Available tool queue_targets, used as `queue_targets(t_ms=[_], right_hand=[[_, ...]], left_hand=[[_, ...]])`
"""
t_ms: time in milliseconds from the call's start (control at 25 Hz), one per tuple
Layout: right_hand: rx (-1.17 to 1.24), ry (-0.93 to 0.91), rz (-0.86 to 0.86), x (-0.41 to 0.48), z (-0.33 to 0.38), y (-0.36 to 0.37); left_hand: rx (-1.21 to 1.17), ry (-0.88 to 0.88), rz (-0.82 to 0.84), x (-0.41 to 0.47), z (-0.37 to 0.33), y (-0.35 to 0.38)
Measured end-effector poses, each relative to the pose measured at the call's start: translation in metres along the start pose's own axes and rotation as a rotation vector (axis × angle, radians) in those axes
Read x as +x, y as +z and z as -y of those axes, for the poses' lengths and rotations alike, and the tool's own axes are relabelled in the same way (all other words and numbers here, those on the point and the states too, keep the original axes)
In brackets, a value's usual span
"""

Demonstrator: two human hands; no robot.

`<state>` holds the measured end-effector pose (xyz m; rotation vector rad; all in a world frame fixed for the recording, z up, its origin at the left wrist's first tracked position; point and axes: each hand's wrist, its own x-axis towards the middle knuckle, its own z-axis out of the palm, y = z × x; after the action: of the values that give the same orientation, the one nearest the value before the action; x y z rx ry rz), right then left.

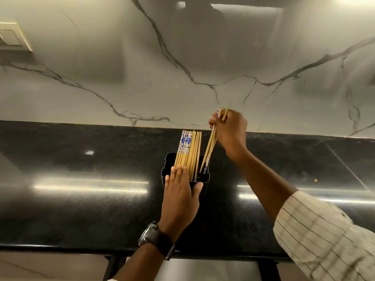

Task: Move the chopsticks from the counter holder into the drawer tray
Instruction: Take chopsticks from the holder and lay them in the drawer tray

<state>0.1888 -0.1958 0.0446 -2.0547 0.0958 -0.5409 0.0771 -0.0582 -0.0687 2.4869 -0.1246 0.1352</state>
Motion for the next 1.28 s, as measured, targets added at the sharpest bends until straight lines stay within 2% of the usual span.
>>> queue_targets(t_ms=[120,200,280,400,720,800,920,1040,1120,1160,1280], right_hand=[[0.156,-0.157,0.006,-0.014,0.041,-0.043],[0.314,-0.148,0.079,-0.031,0.059,-0.064],[0.431,-0.059,0.148,-0.051,0.067,-0.076],[0.453,0.083,0.167,-0.075,0.064,-0.084],[0.543,0.363,0.31,-0.115,0.028,-0.097],[0.501,0.372,0.393,-0.117,0.025,-0.108],[0.34,0.263,0.516,-0.108,0.029,-0.131],[0.309,0.201,0.625,-0.106,0.039,-0.143],[0.34,0.195,0.558,-0.108,0.047,-0.148],[0.388,0.202,0.472,-0.108,0.051,-0.152],[0.624,0.202,0.077,-0.109,0.058,-0.174]], left_hand=[[-0.385,0.098,-0.186,0.011,-0.038,-0.033],[-0.457,0.234,-0.215,0.02,-0.063,-0.058],[-0.48,0.294,-0.147,0.024,-0.079,-0.073],[-0.752,0.139,0.081,0.014,-0.086,-0.074],[-0.868,0.134,0.389,-0.033,-0.053,-0.055],[-0.848,0.129,0.447,-0.042,-0.046,-0.059],[-0.784,0.179,0.486,-0.05,-0.04,-0.072],[-0.787,0.234,0.547,-0.058,-0.037,-0.085],[-0.732,0.246,0.587,-0.067,-0.032,-0.087],[-0.705,0.223,0.601,-0.074,-0.027,-0.085],[-0.757,0.052,0.571,-0.091,-0.004,-0.081]])
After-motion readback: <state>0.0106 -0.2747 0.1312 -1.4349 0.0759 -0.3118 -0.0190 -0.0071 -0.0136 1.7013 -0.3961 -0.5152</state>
